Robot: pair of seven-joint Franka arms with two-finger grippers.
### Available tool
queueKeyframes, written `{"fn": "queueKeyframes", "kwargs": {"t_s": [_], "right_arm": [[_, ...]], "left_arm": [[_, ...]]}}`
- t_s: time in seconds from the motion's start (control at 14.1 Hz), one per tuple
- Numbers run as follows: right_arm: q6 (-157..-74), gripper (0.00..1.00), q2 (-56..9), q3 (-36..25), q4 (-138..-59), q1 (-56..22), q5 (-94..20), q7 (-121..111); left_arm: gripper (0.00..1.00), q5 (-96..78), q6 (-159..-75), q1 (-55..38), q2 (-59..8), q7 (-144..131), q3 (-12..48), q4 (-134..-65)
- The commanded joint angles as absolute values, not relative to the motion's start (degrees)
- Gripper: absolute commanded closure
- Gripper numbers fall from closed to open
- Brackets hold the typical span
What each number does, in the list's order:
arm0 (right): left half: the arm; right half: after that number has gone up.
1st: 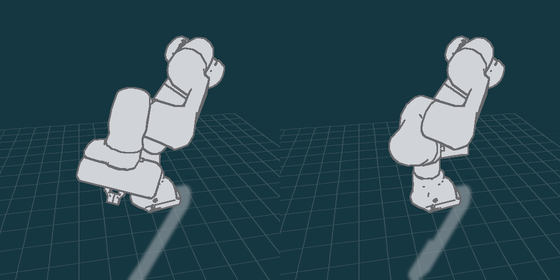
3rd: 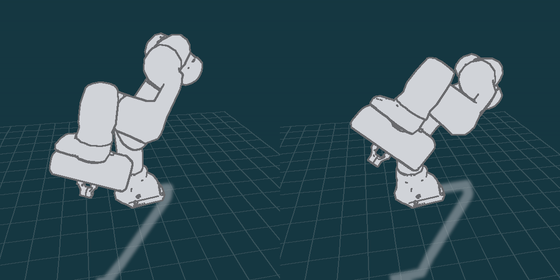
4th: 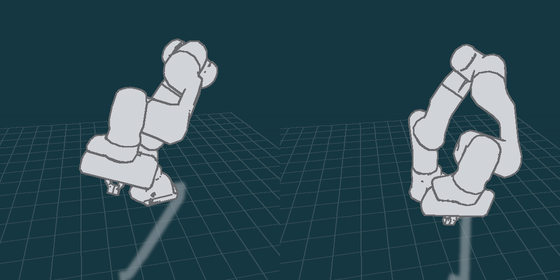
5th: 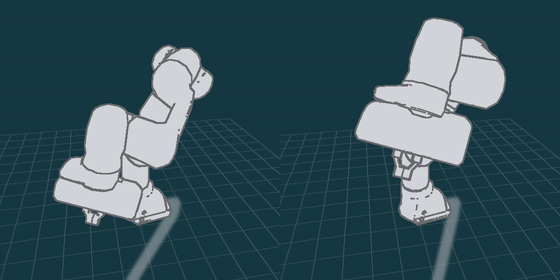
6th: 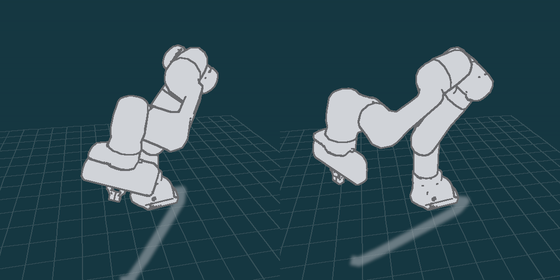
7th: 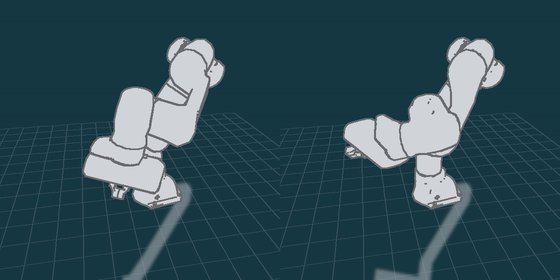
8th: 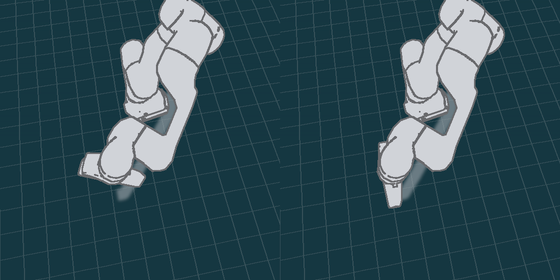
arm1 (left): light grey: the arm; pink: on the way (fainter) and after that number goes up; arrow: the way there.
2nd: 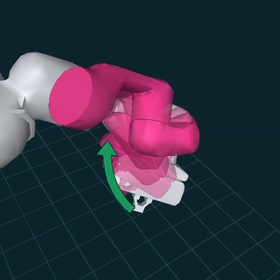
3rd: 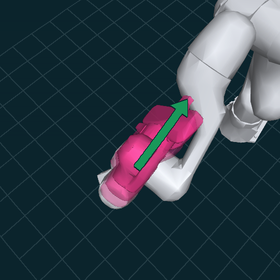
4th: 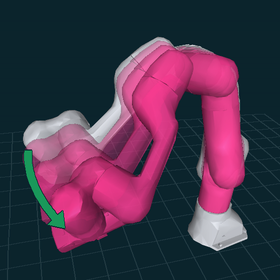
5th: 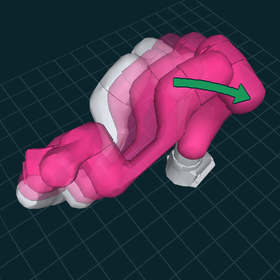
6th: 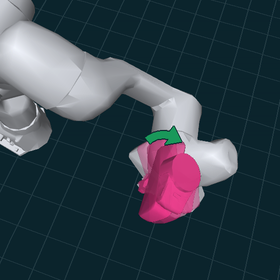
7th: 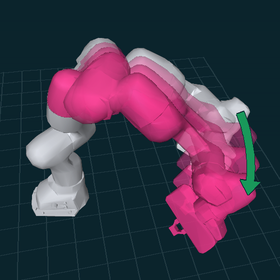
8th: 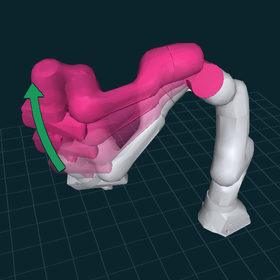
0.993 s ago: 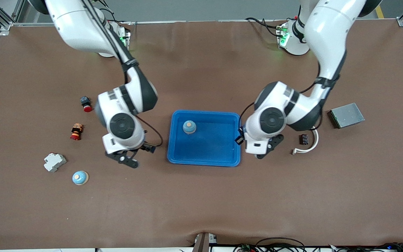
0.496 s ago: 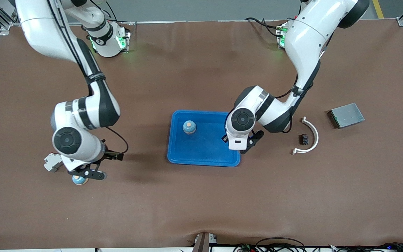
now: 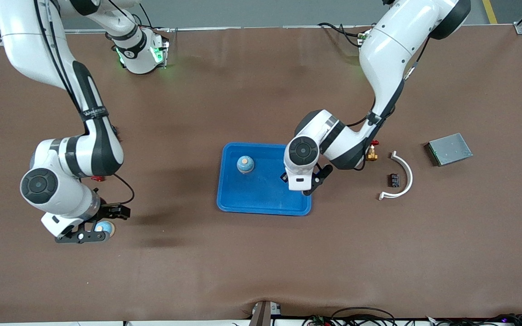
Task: Place electrolytic capacitor and blue bell in tray
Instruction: 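Carry the capacitor over the tray while the right gripper reaches the bell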
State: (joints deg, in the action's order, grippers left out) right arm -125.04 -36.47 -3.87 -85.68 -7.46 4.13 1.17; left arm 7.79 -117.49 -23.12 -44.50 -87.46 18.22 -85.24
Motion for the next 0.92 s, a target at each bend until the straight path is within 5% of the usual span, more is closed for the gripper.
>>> {"fn": "queueKeyframes", "kwargs": {"t_s": [0.0,0.57,0.71,0.78,0.85], "right_arm": [[-131.0,0.0,-40.4,-2.5,-85.4,-4.0,4.6,-5.0],[-133.3,0.0,-44.6,-2.3,-83.8,-0.5,3.6,-11.4],[-133.4,0.0,-44.8,-2.2,-83.8,-0.4,3.0,-12.1],[-133.8,0.0,-45.1,-2.2,-83.8,0.0,2.4,-12.7],[-134.1,0.0,-45.3,-2.1,-83.8,0.4,1.0,-13.5]], "left_arm": [[1.0,9.6,-117.9,-24.3,-45.8,-89.4,17.6,-84.4],[1.0,10.7,-117.9,-24.3,-46.7,-90.2,17.5,-84.8],[0.85,10.7,-117.9,-24.3,-46.8,-90.2,17.4,-84.8],[0.52,10.8,-117.9,-24.3,-46.7,-90.0,17.4,-84.8],[0.01,11.0,-117.3,-24.3,-46.5,-89.5,17.4,-84.8]]}}
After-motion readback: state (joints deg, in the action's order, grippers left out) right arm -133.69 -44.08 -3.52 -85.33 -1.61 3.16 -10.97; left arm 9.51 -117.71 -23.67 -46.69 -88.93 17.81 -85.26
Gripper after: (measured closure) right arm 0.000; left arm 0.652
